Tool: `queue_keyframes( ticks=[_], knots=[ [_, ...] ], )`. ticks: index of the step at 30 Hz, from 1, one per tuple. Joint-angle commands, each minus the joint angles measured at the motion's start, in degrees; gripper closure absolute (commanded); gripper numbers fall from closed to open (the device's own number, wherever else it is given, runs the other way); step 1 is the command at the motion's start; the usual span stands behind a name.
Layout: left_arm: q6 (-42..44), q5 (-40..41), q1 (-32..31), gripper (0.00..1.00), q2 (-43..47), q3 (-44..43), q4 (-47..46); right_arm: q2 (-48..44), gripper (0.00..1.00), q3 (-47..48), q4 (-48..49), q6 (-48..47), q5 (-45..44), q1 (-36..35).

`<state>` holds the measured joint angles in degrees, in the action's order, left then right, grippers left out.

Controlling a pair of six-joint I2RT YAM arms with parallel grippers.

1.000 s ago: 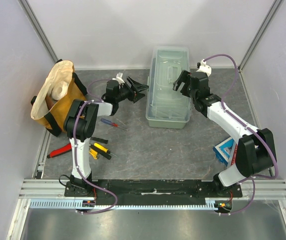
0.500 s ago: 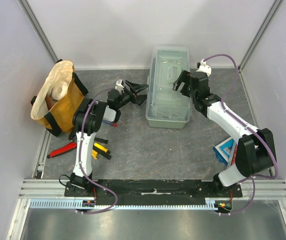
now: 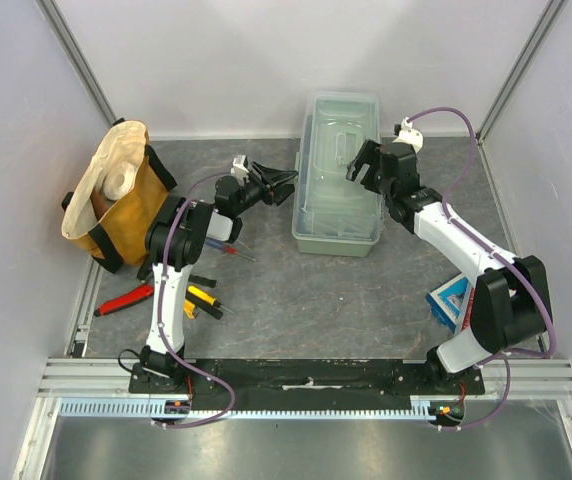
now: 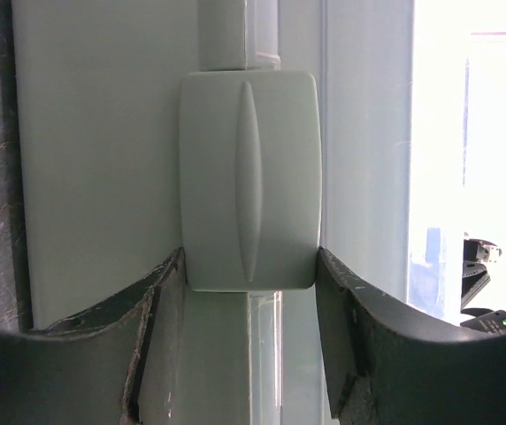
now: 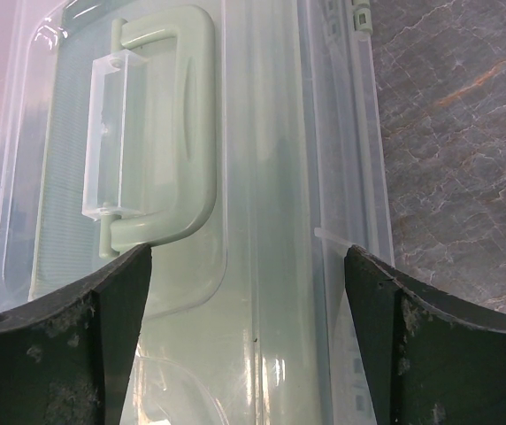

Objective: Pack the tool kit

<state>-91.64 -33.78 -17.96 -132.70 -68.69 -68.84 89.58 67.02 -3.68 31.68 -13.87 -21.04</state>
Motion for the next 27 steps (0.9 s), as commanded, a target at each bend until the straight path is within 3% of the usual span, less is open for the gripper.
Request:
queue_keyframes(
  ticks=[1,4,12,27],
  knots=[
    [-1.80,-13.42,-7.18,0.61,2.89,-4.88,-8.51,7.19,0.09,-3.65,-14.95,-1.89,10.53,-3.40],
    [-0.39,-13.07,-7.18,0.68,3.77,-4.62,-6.84,7.10,0.09,-3.83,-14.95,-1.97,10.44,-3.48],
    [7.52,-11.84,-7.09,0.97,8.42,-3.74,1.95,7.45,0.09,-4.44,-14.95,-1.71,10.18,-3.40],
    [13.23,-9.99,-7.09,0.98,11.41,-3.38,10.30,7.10,0.11,-10.42,-14.69,-2.15,8.42,-3.40]
  ],
)
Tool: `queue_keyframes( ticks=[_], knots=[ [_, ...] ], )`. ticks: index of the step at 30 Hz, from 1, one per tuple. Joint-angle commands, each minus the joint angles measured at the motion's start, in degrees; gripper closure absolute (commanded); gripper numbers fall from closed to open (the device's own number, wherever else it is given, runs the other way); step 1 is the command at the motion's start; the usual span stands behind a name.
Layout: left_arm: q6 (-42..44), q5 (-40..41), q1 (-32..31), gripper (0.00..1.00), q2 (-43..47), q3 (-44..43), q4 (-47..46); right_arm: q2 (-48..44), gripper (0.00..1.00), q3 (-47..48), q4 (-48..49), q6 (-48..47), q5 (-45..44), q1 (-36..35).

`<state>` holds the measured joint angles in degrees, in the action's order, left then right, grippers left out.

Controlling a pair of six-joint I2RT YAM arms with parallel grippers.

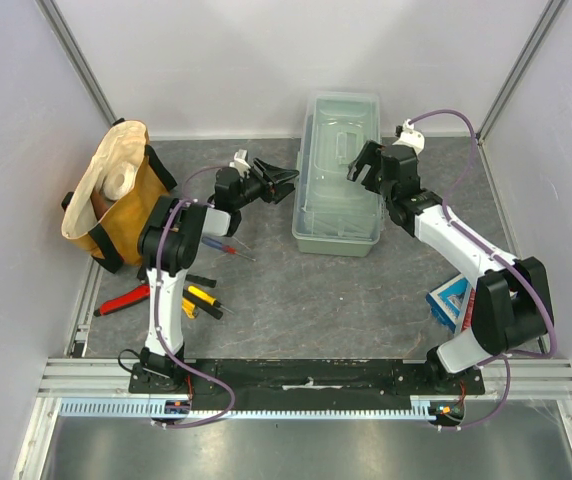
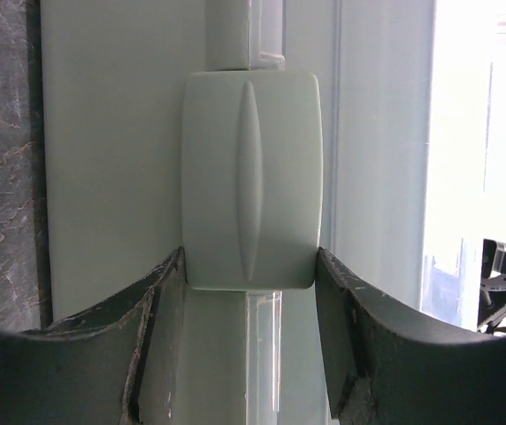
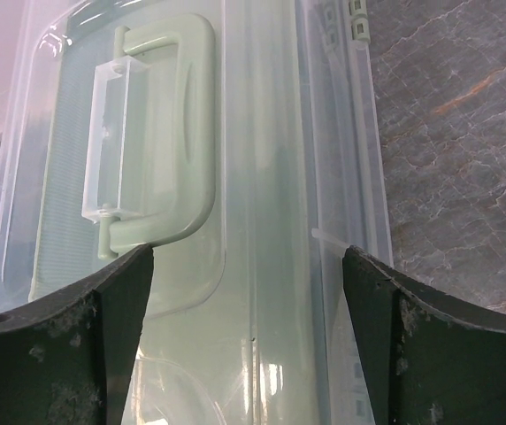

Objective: Pack the tool kit

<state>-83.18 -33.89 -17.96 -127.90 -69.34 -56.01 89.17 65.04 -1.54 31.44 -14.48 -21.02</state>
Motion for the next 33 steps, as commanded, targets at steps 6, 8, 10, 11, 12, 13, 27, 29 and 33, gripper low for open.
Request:
queue_keyframes(
  ticks=[6,8,10,11,12,13,27,29,33],
  knots=[
    [7.06,-9.00,-7.09,0.98,8.01,-2.82,0.81,7.95,0.12,-10.19,-17.62,-2.70,7.97,-3.51],
    [7.33,-8.83,-7.09,0.98,8.19,-2.99,1.51,8.30,0.12,-9.93,-17.79,-2.88,7.98,-3.42],
    [8.03,-8.48,-7.18,0.98,8.62,-2.90,2.65,8.48,0.11,-9.84,-17.88,-2.79,8.15,-3.59],
    [8.73,-8.30,-7.09,0.98,8.80,-2.90,3.44,8.57,0.12,-9.75,-17.80,-2.88,8.07,-3.42],
    [9.43,-8.04,-7.09,0.98,9.24,-2.90,4.41,8.66,0.11,-9.75,-17.80,-2.88,8.24,-3.51],
    [9.87,-7.69,-7.09,0.98,9.50,-2.90,5.11,8.74,0.11,-9.58,-17.97,-2.96,8.24,-3.51],
    [-9.36,-10.75,-7.00,0.14,-0.15,-1.23,-14.72,9.36,0.09,-8.96,-18.59,-3.49,9.21,-3.51],
    [-9.55,-11.46,-6.92,0.12,-1.12,-1.94,-15.53,9.71,0.09,-8.87,-18.85,-3.93,9.38,-3.42],
    [-6.39,-13.57,-6.92,0.11,-1.83,-4.48,-12.56,9.89,0.09,-8.43,-19.20,-4.37,9.56,-3.51]
  ],
)
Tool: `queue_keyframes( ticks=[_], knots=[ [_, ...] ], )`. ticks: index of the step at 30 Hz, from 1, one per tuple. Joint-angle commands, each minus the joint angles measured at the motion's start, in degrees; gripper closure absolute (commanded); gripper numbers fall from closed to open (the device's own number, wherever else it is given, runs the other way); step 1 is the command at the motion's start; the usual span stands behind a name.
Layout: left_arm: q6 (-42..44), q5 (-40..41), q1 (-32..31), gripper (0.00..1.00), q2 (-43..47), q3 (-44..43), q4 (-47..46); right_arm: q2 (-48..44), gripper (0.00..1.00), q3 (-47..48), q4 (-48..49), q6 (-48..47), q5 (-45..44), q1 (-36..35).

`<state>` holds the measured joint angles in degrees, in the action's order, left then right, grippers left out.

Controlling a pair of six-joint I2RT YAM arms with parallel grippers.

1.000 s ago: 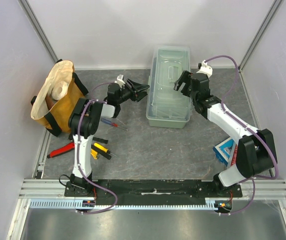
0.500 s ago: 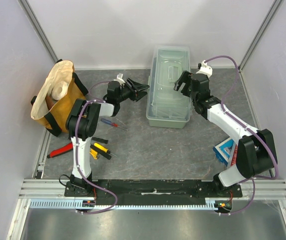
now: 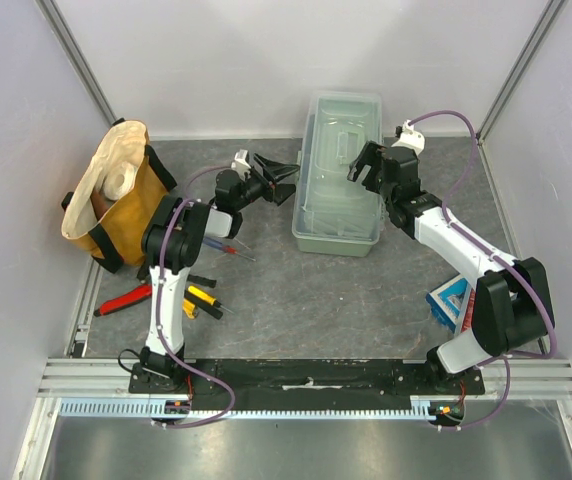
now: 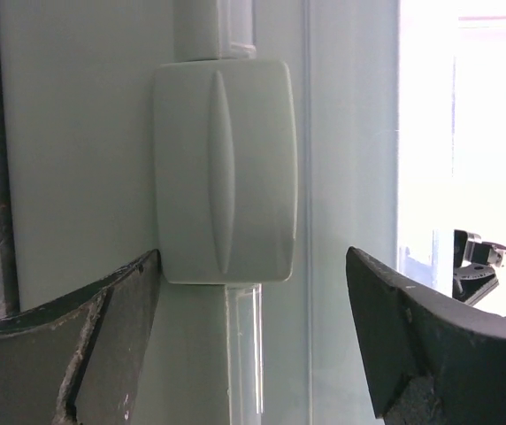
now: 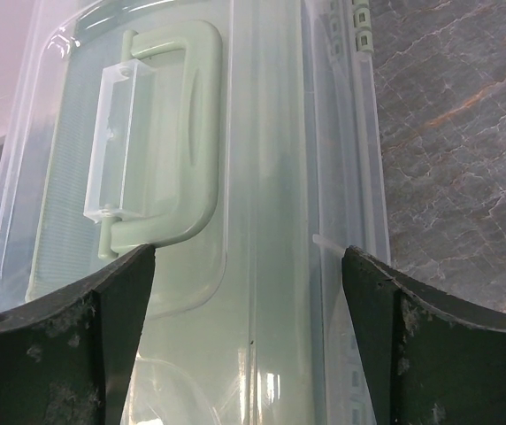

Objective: Pack the tool kit

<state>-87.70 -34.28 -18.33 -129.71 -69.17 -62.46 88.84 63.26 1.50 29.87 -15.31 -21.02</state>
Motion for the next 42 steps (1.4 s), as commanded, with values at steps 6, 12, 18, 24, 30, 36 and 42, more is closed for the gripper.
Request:
queue_keyframes(
  ticks=[6,12,18,24,30,36,42],
  knots=[
    [-2.38,-14.58,-6.55,0.16,-1.60,-8.08,-8.29,10.48,0.09,-6.40,-22.24,-3.85,11.18,-3.51],
    [-1.86,-16.17,-6.63,0.46,-2.13,-10.46,-7.24,10.83,0.09,-6.05,-22.24,-6.04,11.79,-3.51],
    [0.42,-16.52,-6.63,0.83,-1.60,-11.61,-3.39,10.74,0.09,-6.49,-21.54,-6.93,12.23,-3.68],
    [8.06,-14.59,-6.55,0.98,2.26,-11.26,4.53,10.65,0.10,-6.75,-21.27,-6.84,11.80,-3.68],
    [13.34,-11.51,-6.46,0.98,6.13,-10.29,9.89,10.48,0.10,-7.01,-21.10,-6.75,11.09,-3.68],
    [14.31,-9.84,-6.19,0.98,7.45,-9.32,10.87,10.48,0.10,-6.84,-21.18,-6.75,10.48,-3.59],
    [14.84,-8.79,-6.11,0.98,8.68,-8.97,11.21,10.48,0.10,-6.75,-21.10,-6.49,10.04,-3.59]
  ],
)
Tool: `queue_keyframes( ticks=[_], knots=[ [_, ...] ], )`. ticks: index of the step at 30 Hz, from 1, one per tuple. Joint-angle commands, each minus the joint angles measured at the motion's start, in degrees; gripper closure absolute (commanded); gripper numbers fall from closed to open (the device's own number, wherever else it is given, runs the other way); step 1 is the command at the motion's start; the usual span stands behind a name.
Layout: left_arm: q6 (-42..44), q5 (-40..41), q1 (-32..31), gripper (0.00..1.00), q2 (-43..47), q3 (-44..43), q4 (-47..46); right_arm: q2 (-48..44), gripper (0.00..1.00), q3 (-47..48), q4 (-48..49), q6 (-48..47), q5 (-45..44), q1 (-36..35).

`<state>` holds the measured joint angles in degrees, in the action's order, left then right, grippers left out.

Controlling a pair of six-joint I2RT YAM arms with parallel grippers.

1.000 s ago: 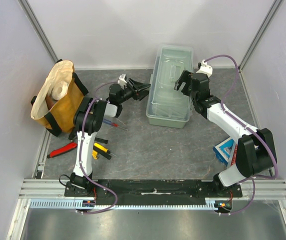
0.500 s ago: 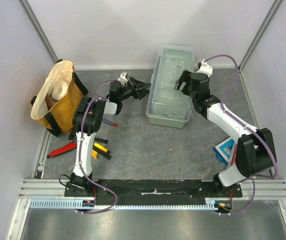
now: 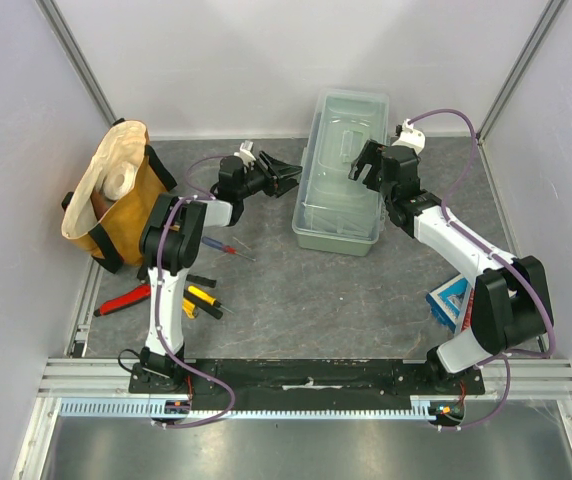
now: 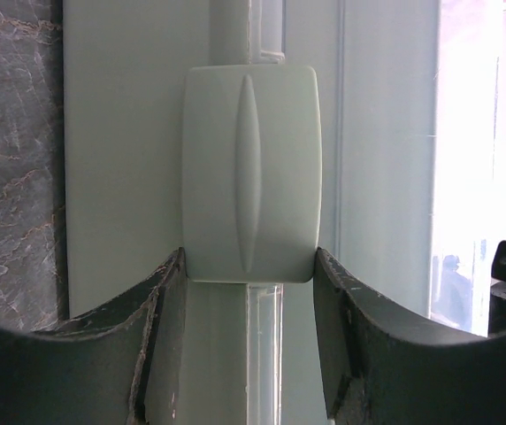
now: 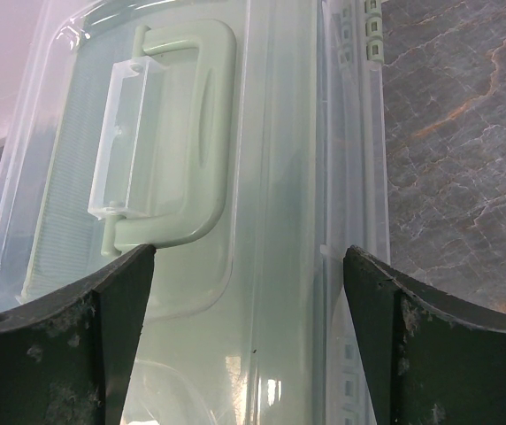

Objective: Pack the tool kit

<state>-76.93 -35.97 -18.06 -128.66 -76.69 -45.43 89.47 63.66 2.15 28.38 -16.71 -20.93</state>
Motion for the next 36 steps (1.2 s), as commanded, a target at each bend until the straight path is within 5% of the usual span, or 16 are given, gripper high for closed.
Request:
queue_keyframes(
  ticks=[1,13,25,29,32,36],
  knots=[
    [4.59,-6.84,-6.28,0.98,8.07,-1.36,-5.11,9.85,0.10,-7.14,-21.75,-5.00,11.44,-3.77],
    [3.46,-5.78,-6.02,0.98,10.10,-0.13,-5.19,10.02,0.10,-7.32,-21.75,-4.48,10.73,-3.77],
    [-15.18,-1.65,-3.91,0.98,5.79,5.58,-26.82,9.93,0.10,-7.32,-21.84,-4.12,10.29,-3.77],
    [-15.27,0.37,-3.38,0.73,6.58,9.00,-26.29,9.85,0.10,-7.32,-21.84,-3.77,10.03,-3.77],
    [-16.50,3.35,-2.85,0.41,7.11,12.86,-27.07,9.76,0.09,-7.32,-21.93,-3.51,9.86,-3.77],
    [-18.43,7.66,-2.41,0.18,7.55,17.96,-29.36,9.76,0.08,-7.15,-21.93,-2.89,10.03,-3.77]
  ],
)
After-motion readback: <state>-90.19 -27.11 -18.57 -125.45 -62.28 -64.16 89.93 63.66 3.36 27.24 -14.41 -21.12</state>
